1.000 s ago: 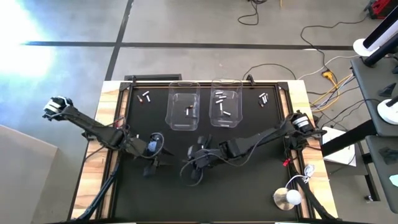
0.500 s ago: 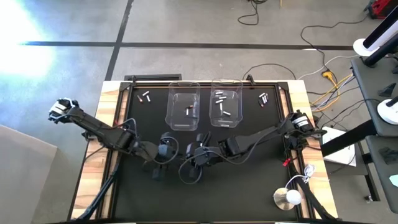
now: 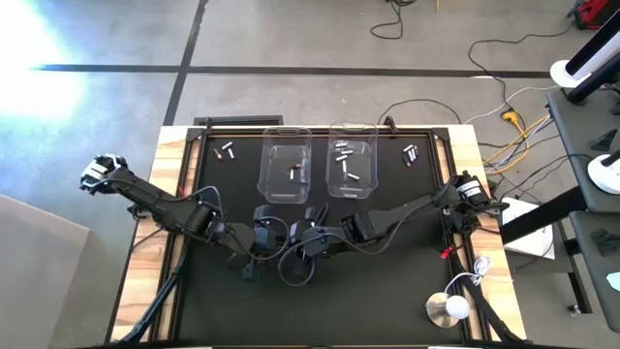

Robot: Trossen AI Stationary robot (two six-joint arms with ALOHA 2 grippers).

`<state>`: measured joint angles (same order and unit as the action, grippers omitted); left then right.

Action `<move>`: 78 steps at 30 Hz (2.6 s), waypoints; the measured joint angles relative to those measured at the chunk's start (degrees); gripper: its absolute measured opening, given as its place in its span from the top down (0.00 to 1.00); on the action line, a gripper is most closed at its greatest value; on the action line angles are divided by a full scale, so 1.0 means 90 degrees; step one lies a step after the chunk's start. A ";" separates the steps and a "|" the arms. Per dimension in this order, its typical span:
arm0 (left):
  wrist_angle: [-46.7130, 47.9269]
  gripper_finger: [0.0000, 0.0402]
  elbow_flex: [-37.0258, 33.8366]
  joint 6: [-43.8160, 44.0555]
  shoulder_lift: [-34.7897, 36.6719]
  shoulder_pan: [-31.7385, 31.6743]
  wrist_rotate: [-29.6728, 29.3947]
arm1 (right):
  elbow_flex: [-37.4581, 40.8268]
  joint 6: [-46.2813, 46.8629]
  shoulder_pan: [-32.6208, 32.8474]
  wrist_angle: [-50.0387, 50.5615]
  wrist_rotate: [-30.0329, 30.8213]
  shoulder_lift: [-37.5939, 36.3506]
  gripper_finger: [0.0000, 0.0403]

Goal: Sort batteries
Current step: Put the black battery into the left transparent bin

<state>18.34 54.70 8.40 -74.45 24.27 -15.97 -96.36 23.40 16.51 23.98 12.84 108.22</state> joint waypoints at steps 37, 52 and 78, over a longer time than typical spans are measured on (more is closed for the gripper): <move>0.0344 0.96 -0.0012 0.0212 0.0728 -0.0023 -0.0243 | 0.0007 0.0334 -0.0021 0.0107 -0.0300 -0.0223 0.74; 0.0411 0.96 -0.0010 0.0241 0.1707 -0.1379 -0.0192 | 0.0000 -0.0153 -0.0102 0.1015 0.1113 -0.2135 0.51; 0.0128 0.94 -0.0009 0.0342 -0.0506 -0.5833 0.2108 | 0.0435 -0.1360 -0.1619 0.2933 0.0017 -0.2528 0.55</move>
<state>19.49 54.61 11.48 -79.01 -28.23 3.01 -92.44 11.15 1.94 50.38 12.99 85.47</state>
